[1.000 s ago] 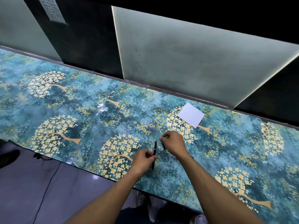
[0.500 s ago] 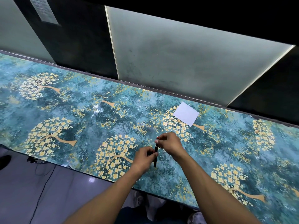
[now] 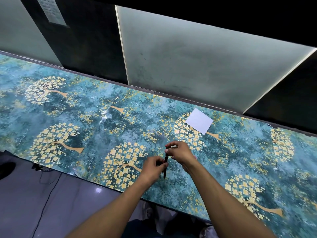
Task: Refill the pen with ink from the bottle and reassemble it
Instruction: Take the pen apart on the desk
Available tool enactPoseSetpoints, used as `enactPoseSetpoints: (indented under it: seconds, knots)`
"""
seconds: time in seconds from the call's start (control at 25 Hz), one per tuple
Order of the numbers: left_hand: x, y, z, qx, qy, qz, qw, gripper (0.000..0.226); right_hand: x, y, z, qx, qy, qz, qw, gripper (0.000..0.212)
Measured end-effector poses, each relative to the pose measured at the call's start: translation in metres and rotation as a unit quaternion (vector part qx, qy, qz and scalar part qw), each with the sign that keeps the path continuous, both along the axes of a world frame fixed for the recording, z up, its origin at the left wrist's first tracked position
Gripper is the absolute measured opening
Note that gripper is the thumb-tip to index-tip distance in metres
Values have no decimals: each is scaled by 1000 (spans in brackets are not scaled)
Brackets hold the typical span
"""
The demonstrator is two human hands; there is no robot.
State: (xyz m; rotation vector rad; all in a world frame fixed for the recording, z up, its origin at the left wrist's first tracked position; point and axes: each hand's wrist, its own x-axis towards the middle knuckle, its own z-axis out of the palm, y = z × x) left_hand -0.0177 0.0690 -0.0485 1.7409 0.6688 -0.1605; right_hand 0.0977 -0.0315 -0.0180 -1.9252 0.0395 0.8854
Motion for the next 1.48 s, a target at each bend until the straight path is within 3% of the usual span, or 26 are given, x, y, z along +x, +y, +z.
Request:
enactPoseSetpoints:
  seconds: [0.16,0.36,0.8,1.04,1.16,1.24,1.36,1.48]
  knots:
    - [-2,0,-3,-6,13,9,1000,12,6,-3,0,1,24,-21,1000,20]
    - [-2,0,-6,7,29,17,999,13,8,-4,-2,-15,-27,-42,999,19]
    - [-12,9,-14,18,53,61,997,18,-6,5,-18,-196,-168,124,958,20]
    - [-17,13,-17,12,59,69,996,17,-10,5,-27,-233,-211,161,935,19]
    - [-15,15,-18,-34,61,90,993,15,-13,6,-21,-209,-211,140,945,16]
    - [-11,16,-16,-96,57,126,986,16,-16,4,-13,-137,-144,143,970,15]
    - [1,17,-9,-242,47,236,940,12,-28,-2,1,-40,-26,185,982,20]
    - [16,12,-6,-319,57,250,912,9,-33,-14,0,-70,-101,198,972,23]
